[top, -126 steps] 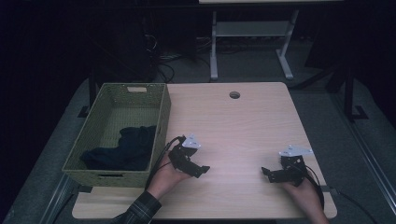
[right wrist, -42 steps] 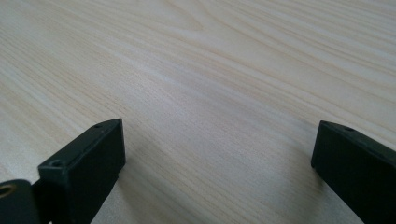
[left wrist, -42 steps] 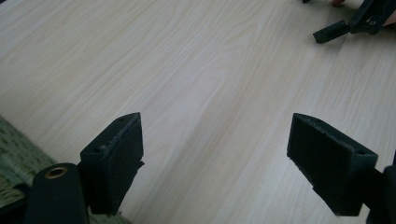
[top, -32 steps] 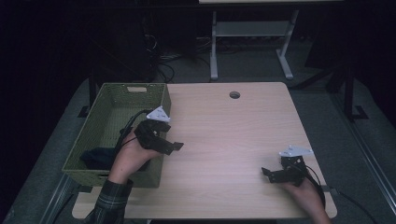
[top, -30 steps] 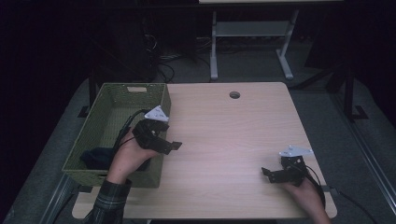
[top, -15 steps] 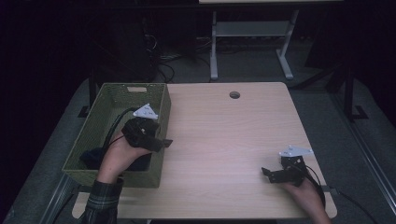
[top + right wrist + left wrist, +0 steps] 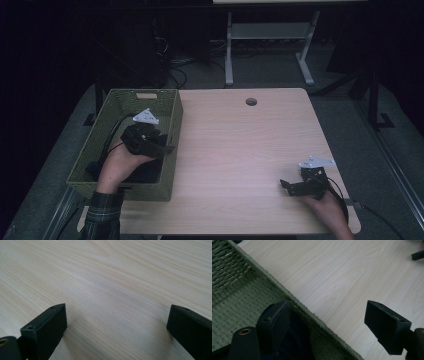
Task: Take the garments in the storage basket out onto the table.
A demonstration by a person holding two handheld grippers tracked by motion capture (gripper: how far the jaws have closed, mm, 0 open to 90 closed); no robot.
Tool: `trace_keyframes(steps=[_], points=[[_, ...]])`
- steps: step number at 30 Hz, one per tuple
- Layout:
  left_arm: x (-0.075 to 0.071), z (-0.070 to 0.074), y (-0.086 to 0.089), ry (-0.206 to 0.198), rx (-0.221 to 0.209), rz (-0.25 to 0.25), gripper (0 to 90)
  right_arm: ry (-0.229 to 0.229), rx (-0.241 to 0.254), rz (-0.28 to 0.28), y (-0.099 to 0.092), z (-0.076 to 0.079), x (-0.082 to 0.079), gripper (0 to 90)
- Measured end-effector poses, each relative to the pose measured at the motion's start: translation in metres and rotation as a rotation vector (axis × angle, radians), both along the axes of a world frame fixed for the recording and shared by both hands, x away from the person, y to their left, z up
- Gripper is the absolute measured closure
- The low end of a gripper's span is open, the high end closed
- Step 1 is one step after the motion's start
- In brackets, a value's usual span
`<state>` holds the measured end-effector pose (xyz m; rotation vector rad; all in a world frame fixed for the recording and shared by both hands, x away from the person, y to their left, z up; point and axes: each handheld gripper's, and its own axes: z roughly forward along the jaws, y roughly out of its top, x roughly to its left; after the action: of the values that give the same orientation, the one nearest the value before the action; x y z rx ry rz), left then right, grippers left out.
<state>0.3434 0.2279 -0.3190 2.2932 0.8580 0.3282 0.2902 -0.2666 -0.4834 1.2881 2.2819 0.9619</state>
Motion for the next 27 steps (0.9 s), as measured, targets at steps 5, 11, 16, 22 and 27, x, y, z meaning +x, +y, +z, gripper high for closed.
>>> trace_keyframes(steps=[5, 11, 16, 22, 27], points=[[0.002, -0.001, 0.007, 0.003, 0.003, 0.017, 20.1, 0.000, 0.000, 0.000, 0.000, 0.000, 0.000, 2.3], [0.004, -0.002, 0.017, -0.001, 0.025, 0.050, 20.1, 0.000, 0.001, -0.001, 0.000, 0.000, 0.000, 2.3], [0.004, -0.002, 0.024, -0.003, 0.038, 0.077, 20.1, 0.000, 0.000, 0.000, 0.000, 0.000, 0.000, 2.3], [0.003, -0.003, 0.034, -0.001, 0.069, 0.120, 20.3, 0.000, 0.000, 0.000, 0.000, 0.000, 0.000, 2.3], [0.001, -0.003, 0.043, 0.009, 0.076, 0.149, 20.3, 0.001, 0.000, 0.000, 0.000, 0.000, 0.000, 2.3]])
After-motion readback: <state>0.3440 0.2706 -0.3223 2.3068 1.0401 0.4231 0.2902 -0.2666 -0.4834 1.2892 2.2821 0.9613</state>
